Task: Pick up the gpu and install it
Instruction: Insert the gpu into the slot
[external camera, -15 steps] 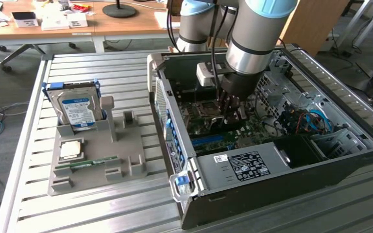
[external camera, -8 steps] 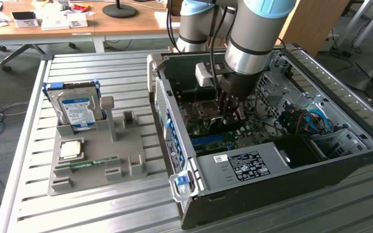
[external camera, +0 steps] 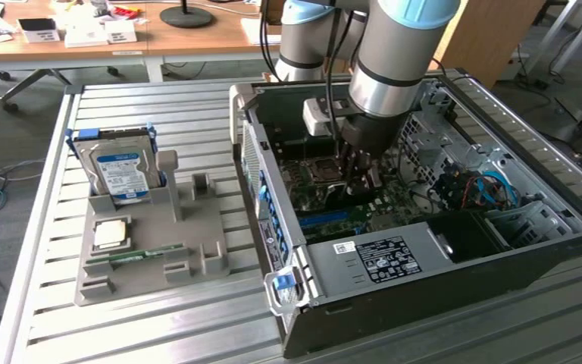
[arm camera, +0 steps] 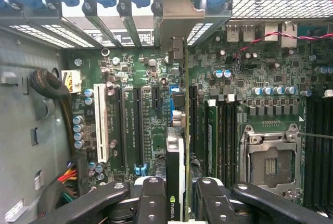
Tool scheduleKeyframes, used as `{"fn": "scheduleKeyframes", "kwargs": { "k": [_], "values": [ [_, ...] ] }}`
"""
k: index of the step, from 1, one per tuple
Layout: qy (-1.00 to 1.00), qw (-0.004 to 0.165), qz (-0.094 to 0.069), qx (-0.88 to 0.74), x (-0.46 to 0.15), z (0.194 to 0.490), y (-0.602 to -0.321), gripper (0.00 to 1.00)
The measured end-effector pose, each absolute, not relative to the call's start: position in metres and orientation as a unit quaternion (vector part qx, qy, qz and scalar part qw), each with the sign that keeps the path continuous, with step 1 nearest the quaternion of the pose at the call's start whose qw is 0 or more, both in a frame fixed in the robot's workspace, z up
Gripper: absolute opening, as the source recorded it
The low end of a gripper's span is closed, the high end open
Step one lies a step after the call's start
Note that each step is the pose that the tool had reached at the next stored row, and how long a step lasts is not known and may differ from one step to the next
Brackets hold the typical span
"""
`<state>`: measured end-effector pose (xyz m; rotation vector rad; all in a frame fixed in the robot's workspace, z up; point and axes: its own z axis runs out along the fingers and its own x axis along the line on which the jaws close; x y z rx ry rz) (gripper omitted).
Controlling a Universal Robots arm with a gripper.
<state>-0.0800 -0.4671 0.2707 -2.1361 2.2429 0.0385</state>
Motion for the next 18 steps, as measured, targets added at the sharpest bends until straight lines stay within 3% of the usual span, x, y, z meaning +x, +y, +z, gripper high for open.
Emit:
{"fn": "scheduleKeyframes", "kwargs": {
  "k": [18],
  "values": [
    [0.724,0.022,0.012,-0.689,-0.0826,0.2707,-0.4687,0.27]
  ]
}}
